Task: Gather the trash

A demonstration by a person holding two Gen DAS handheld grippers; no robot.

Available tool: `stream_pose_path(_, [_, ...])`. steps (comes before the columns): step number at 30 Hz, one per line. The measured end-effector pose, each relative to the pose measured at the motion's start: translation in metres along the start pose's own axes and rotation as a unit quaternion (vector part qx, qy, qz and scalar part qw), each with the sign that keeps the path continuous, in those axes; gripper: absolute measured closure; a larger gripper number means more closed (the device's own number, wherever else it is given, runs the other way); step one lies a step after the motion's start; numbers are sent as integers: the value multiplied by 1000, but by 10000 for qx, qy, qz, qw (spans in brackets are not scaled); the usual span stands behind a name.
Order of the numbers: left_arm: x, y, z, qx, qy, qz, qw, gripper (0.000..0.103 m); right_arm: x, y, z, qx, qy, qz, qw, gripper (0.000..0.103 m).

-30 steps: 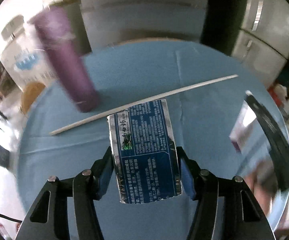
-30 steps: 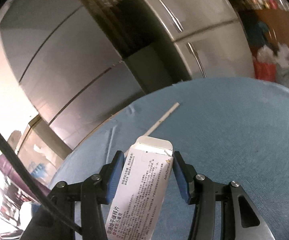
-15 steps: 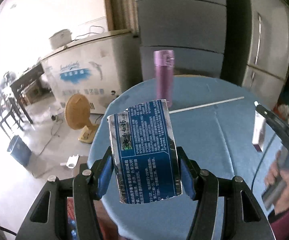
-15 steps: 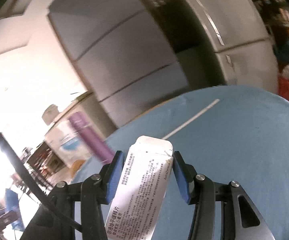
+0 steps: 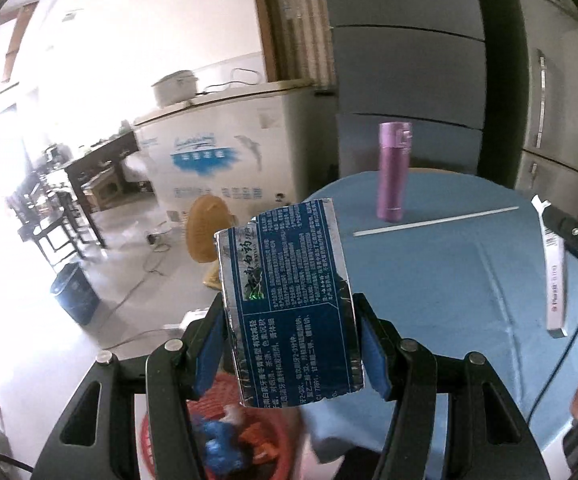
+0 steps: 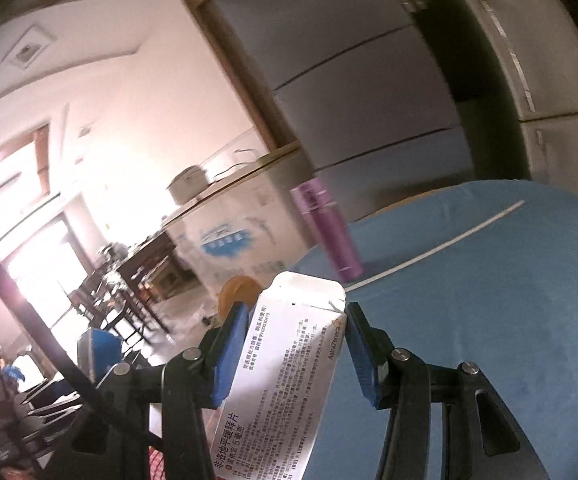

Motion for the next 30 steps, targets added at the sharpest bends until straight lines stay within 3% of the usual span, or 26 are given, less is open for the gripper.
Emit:
stream_pose_path(12, [27, 30, 52, -459, -50, -254, 9986, 42, 36, 2, 88, -606, 349, 233, 9973, 51])
stream_pose_path(30, [47, 23, 90, -667, 118, -89, 9977, 42, 72, -23, 150, -1056, 684, 830, 9886, 51])
Point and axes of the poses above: each gripper's, at about its wrist camera, not at the fingertips, and y roughly against the way its jaws point, z to its left, x to its underside, the point moved 5 cm from there along -y, roughly the way its jaws point, and after that the axes turned 1 degree about -x, right-handed, at the moved point
